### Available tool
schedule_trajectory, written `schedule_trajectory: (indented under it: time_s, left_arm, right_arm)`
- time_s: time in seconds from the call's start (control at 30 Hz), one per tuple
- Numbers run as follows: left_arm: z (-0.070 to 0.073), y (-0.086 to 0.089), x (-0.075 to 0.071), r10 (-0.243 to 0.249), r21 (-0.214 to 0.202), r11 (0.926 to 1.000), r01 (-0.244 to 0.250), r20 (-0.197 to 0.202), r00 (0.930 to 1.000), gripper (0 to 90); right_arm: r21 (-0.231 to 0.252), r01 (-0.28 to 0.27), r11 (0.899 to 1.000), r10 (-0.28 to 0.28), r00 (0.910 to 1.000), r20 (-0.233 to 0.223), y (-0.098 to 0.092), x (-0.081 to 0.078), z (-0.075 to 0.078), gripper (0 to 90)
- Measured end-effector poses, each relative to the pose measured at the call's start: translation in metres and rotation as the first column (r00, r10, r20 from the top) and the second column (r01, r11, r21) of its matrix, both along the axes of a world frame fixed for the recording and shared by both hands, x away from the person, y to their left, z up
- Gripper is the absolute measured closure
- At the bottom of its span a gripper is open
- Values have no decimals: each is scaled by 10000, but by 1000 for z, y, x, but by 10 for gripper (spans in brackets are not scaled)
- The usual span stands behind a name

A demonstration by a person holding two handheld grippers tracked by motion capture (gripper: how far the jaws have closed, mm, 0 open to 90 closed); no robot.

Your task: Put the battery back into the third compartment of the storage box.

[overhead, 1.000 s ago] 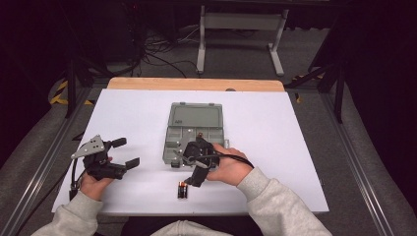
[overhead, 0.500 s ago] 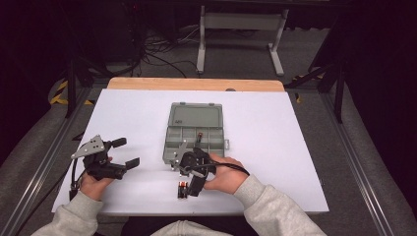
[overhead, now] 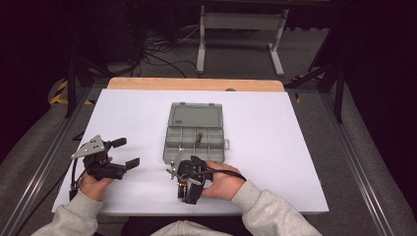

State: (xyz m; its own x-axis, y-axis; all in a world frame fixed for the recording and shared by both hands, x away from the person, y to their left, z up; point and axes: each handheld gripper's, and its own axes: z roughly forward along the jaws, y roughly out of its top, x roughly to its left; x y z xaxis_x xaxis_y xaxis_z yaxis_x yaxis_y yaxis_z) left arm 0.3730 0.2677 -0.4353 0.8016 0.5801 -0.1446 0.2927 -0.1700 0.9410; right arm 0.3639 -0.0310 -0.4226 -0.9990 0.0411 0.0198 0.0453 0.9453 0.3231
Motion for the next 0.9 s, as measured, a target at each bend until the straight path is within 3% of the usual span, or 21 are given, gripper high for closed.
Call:
schedule_trajectory:
  time_s: [0.43, 0.63, 0.9]
  left_arm:
    - [0, 0, 0, -1, -16, 10000, 1, -6, 10000, 20]
    - [0, 0, 0, -1, -13, 10000, 1, -8, 10000, 20]
    - [0, 0, 0, -6, -14, 10000, 6, -34, 10000, 20]
  right_arm:
    - [-298, -108, 9995, 107, 9999, -40, 6, -6, -12, 98]
    - [-508, 8, 9987, -4, 10000, 76, 6, -7, -13, 168]
    - [-438, -97, 9990, 112, 9993, 344, 5, -4, -12, 233]
